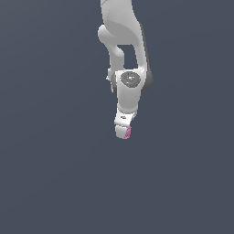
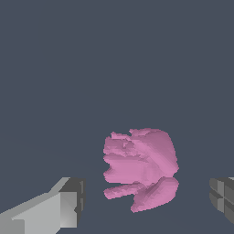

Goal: Pick up the object and move it to a goal position.

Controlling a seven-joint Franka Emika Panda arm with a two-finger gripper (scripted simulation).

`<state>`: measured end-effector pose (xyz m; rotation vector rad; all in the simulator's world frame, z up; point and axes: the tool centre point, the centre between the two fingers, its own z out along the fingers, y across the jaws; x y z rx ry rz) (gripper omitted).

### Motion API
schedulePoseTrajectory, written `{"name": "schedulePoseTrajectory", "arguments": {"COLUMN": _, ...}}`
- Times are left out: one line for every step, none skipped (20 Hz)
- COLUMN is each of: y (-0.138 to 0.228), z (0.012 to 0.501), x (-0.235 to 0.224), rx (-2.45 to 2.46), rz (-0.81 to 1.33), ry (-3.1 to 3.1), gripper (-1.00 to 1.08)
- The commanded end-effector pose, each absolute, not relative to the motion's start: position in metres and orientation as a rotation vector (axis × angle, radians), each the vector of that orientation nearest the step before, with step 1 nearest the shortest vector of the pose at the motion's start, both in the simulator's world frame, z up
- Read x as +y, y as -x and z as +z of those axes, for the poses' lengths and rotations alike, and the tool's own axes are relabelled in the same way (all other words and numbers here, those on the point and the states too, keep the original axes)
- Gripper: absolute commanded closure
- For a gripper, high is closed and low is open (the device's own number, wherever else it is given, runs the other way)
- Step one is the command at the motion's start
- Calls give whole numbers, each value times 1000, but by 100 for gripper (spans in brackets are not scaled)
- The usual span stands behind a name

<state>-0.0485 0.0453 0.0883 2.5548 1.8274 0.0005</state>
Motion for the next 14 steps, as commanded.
{"name": "schedulePoseTrajectory", "arguments": {"y": 49, "z": 83, "x": 45, "rx": 1828, "rz": 0, "ry": -2555, "gripper": -92}}
{"name": "schedulePoseTrajectory", "arguments": {"y": 49, "z": 79, "x": 45, "rx": 1829, "rz": 0, "ry": -2554, "gripper": -92}}
{"name": "schedulePoseTrajectory", "arguments": {"y": 49, "z": 75, "x": 46, "rx": 1830, "rz": 0, "ry": -2554, "gripper": -92}}
{"name": "schedulePoseTrajectory", "arguments": {"y": 49, "z": 70, "x": 46, "rx": 1831, "rz": 0, "ry": -2553, "gripper": -92}}
{"name": "schedulePoseTrajectory", "arguments": {"y": 50, "z": 65, "x": 46, "rx": 1832, "rz": 0, "ry": -2553, "gripper": -92}}
{"name": "schedulePoseTrajectory", "arguments": {"y": 50, "z": 59, "x": 46, "rx": 1833, "rz": 0, "ry": -2552, "gripper": -92}}
{"name": "schedulePoseTrajectory", "arguments": {"y": 50, "z": 55, "x": 46, "rx": 1833, "rz": 0, "ry": -2552, "gripper": -92}}
{"name": "schedulePoseTrajectory", "arguments": {"y": 50, "z": 51, "x": 46, "rx": 1834, "rz": 0, "ry": -2551, "gripper": -92}}
{"name": "schedulePoseTrajectory", "arguments": {"y": 50, "z": 48, "x": 46, "rx": 1834, "rz": 0, "ry": -2551, "gripper": -92}}
{"name": "schedulePoseTrajectory", "arguments": {"y": 50, "z": 45, "x": 46, "rx": 1834, "rz": 0, "ry": -2551, "gripper": -92}}
{"name": "schedulePoseTrajectory", "arguments": {"y": 50, "z": 43, "x": 46, "rx": 1834, "rz": 0, "ry": -2551, "gripper": -92}}
{"name": "schedulePoseTrajectory", "arguments": {"y": 49, "z": 42, "x": 46, "rx": 1834, "rz": 0, "ry": -2551, "gripper": -92}}
{"name": "schedulePoseTrajectory", "arguments": {"y": 49, "z": 41, "x": 46, "rx": 1834, "rz": 0, "ry": -2551, "gripper": -92}}
{"name": "schedulePoseTrajectory", "arguments": {"y": 49, "z": 41, "x": 46, "rx": 1834, "rz": 0, "ry": -2551, "gripper": -92}}
